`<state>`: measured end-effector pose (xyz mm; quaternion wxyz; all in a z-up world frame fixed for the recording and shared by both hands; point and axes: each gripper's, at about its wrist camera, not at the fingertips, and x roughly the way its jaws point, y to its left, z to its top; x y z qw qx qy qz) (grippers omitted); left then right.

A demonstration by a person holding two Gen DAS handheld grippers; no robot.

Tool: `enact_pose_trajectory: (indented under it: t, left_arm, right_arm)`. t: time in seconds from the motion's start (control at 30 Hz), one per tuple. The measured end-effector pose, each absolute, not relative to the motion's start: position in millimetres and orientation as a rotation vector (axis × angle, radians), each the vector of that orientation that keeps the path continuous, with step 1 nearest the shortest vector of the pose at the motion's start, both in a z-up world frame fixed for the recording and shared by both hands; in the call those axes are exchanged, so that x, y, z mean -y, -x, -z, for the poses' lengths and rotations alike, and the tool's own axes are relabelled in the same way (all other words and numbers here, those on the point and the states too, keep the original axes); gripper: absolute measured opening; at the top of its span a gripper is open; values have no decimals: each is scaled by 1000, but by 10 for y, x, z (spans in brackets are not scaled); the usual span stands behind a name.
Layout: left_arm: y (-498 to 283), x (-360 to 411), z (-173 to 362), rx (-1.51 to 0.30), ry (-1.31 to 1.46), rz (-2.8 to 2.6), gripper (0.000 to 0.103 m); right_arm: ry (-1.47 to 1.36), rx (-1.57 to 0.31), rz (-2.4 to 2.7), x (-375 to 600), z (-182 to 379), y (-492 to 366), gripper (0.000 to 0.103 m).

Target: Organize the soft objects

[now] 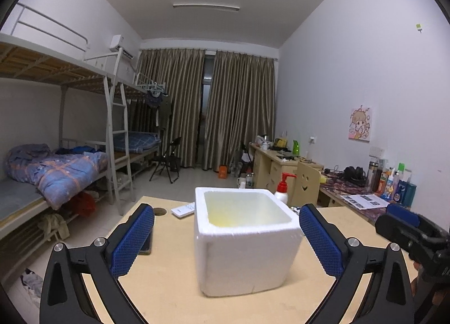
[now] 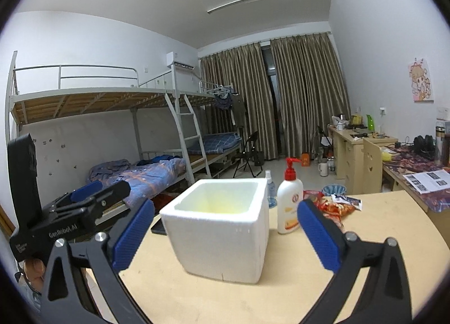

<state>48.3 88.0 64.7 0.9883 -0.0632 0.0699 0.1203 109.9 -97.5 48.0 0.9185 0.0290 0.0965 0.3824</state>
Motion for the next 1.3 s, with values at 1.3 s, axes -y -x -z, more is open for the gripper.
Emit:
enact_pose_trajectory:
  t: [1.3]
  left_arm:
    - [-137, -624, -148, -199, 107, -218, 103]
  right_arm:
    - [-37, -236, -730, 1138, 142, -789, 103]
